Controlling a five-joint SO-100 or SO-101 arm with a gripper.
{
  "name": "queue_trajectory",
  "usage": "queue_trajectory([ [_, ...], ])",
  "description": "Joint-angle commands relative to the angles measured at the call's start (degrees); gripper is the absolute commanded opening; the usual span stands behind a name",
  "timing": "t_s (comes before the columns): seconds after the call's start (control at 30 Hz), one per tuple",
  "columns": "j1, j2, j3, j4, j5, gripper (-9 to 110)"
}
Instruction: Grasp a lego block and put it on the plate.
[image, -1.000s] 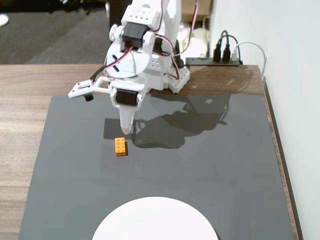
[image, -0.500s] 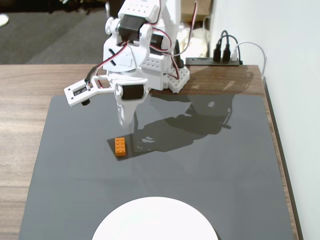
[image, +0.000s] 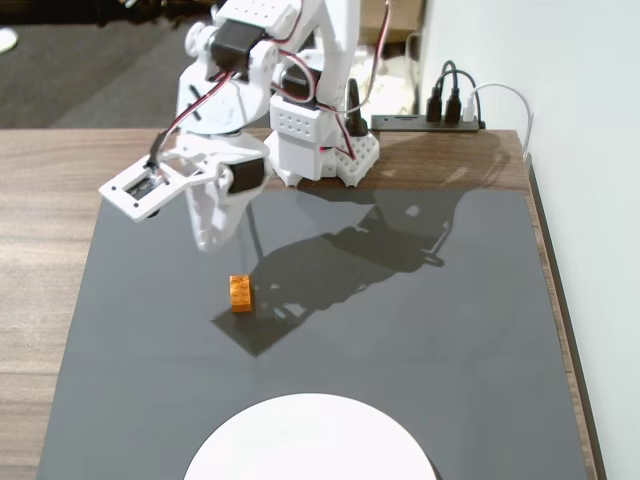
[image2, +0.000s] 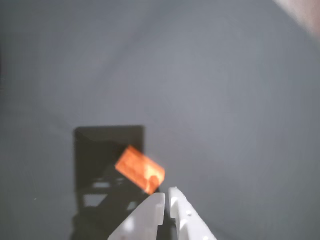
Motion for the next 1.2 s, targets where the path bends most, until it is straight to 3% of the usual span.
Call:
queue_trajectory([
  [0.0,-0.3,-0.8,-4.2,-2.0,-4.2,1],
  [0.27,-1.7,-2.9,-5.4,-3.0,-18.5,1],
  [0.47,-2.5,-6.4,-10.5,5.5,-26.5,1],
  [0.87,-2.7,-13.4,-28.7,25.0,-32.7,1],
  [1.17,-1.9,-14.7,-28.7,25.8,-40.2,4],
])
